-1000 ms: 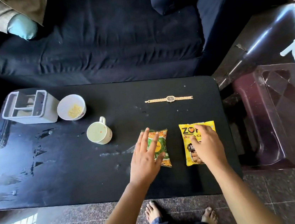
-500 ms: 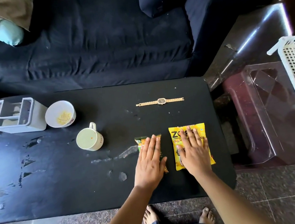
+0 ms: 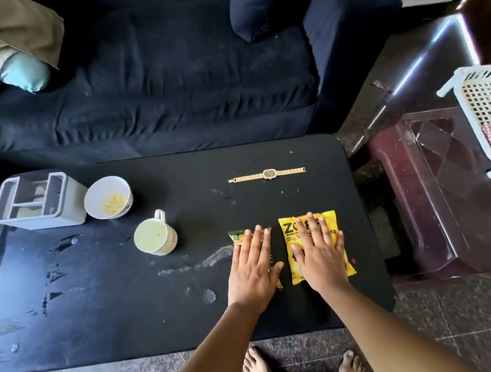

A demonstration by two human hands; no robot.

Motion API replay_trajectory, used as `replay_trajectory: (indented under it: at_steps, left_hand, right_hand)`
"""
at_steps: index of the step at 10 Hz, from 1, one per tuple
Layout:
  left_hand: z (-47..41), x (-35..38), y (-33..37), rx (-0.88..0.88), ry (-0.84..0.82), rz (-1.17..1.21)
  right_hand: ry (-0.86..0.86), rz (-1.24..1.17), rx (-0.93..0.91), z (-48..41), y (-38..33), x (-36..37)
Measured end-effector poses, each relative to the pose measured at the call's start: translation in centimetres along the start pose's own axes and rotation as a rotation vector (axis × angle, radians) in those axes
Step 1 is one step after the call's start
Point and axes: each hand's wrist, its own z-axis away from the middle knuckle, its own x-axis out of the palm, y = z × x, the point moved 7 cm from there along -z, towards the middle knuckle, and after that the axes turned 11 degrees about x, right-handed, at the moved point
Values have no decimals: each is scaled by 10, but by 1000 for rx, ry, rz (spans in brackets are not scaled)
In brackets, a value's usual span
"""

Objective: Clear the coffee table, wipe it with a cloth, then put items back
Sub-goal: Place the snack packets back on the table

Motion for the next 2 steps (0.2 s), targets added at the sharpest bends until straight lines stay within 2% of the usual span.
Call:
replay_trajectory:
  at_steps: [1,2]
  left_hand:
    - [-4,-9,1,-11,-78,15]
    - [1,-35,13,-32,-81,84]
  right_hand:
    - [-100,38,-15,-2,2,1]
    - [-126,-57,28,3,-7,-23]
